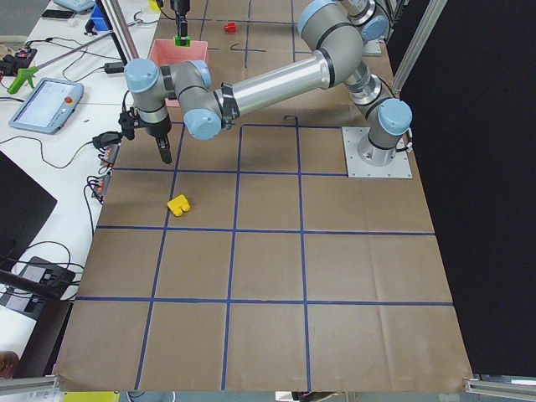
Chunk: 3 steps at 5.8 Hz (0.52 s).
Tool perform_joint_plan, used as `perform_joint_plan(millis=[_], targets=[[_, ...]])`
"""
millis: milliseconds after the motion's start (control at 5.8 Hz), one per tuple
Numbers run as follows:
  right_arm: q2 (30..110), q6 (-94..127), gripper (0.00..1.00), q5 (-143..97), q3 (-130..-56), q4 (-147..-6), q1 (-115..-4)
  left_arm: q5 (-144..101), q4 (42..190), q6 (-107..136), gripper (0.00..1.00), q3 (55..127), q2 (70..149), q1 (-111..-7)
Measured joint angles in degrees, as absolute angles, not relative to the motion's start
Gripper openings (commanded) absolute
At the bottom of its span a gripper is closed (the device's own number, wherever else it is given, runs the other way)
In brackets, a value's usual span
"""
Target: Put all blocks into box
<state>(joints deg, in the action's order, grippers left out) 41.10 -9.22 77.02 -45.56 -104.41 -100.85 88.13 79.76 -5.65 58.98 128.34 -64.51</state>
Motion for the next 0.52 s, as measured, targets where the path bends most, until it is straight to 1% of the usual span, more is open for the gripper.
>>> perform_joint_plan(millis=[172, 345, 517], targets=[[39.9, -9.6, 0.10, 77.4, -44.9, -104.4, -101.4, 88.2, 79.5, -6.8, 1.00, 59.7, 128.6, -62.0], [38.8, -9.7, 0.19, 77.5, -43.8, -105.1, -101.5, 88.2, 79.2, -7.4, 1.00, 59.4, 129.0, -59.3], [37.3, -9.9, 0.99, 77.6, -42.0, -106.0, -101.7, 88.2, 78.0, -7.3, 1.00, 59.3, 129.5, -57.4]])
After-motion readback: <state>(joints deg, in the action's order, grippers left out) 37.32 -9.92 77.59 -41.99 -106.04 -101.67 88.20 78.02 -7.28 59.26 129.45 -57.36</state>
